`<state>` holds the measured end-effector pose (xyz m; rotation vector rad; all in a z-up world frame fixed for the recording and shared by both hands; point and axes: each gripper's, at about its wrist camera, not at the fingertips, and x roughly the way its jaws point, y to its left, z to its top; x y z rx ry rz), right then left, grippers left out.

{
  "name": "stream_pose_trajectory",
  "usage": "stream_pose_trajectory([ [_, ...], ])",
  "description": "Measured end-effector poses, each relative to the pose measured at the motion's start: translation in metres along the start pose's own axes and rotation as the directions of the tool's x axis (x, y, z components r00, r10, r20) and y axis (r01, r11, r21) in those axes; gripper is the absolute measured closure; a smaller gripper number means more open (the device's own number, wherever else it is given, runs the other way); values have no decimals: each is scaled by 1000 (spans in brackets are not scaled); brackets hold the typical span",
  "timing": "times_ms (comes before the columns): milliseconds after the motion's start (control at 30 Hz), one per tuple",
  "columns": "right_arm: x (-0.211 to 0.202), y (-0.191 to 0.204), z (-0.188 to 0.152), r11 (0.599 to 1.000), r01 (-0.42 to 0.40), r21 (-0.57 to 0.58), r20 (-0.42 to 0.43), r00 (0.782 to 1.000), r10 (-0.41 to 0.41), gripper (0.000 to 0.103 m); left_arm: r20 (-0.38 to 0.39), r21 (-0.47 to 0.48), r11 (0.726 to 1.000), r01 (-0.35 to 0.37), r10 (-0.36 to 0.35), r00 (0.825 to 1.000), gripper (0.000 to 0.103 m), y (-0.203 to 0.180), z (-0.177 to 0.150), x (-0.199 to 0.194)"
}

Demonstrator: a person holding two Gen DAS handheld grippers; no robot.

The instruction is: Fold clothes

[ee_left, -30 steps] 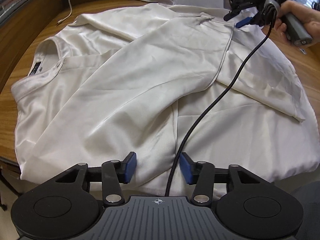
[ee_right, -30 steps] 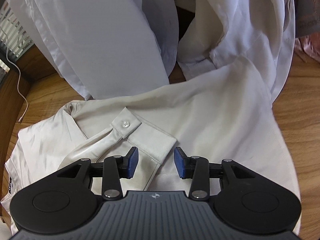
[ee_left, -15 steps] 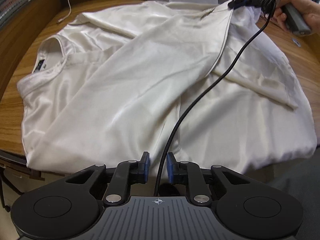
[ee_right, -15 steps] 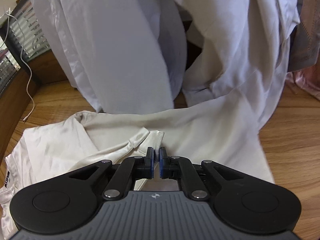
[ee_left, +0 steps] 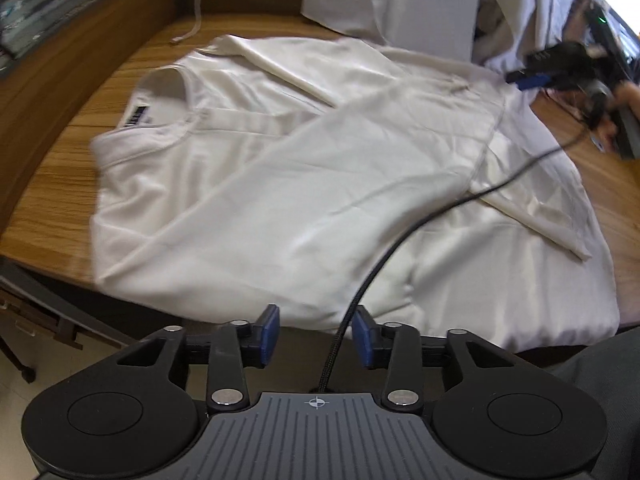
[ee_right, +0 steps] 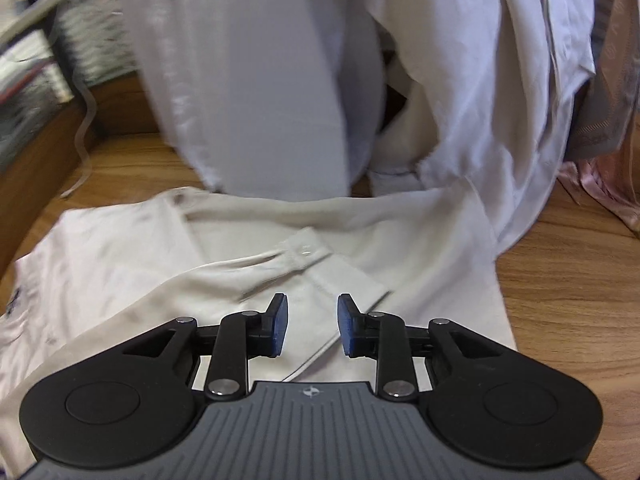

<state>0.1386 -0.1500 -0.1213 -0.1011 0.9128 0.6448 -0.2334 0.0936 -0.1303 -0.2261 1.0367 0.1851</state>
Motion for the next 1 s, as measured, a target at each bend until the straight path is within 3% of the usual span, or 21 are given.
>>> stream_pose_trajectory([
  [167,-30,21,-24,997,-54,-54,42,998,56,64,3,31,1000,-1,1,1000,52,27,-1,-11],
  [233,-42,29,-34,994,-75,-77,57,995,79,58,-21,82,996,34,-33,999,52,32,0,-11],
  [333,-61,41,-48,988,-105,-110,80,990,114,58,-85,163,975,152,-140,986,52,40,4,-11],
  [433,-70,50,-67,995,-62,-81,85,994,69,58,-140,235,935,264,-236,962,52,45,4,-14],
  [533,-76,56,-86,1000,11,-28,82,997,-9,58,-199,291,882,372,-324,925,52,52,7,-15],
  [667,-91,62,-118,995,94,18,111,989,-96,58,-203,349,849,397,-346,916,52,63,14,-15],
  [867,-118,90,-169,984,144,108,143,977,-159,58,-102,405,867,291,-273,956,50,102,33,-12],
  [933,-126,104,-186,982,142,125,154,975,-160,58,-77,435,863,258,-250,965,50,113,36,-9],
  [1000,-132,119,-203,984,120,135,167,976,-142,58,-67,485,840,242,-240,968,50,122,37,-6],
])
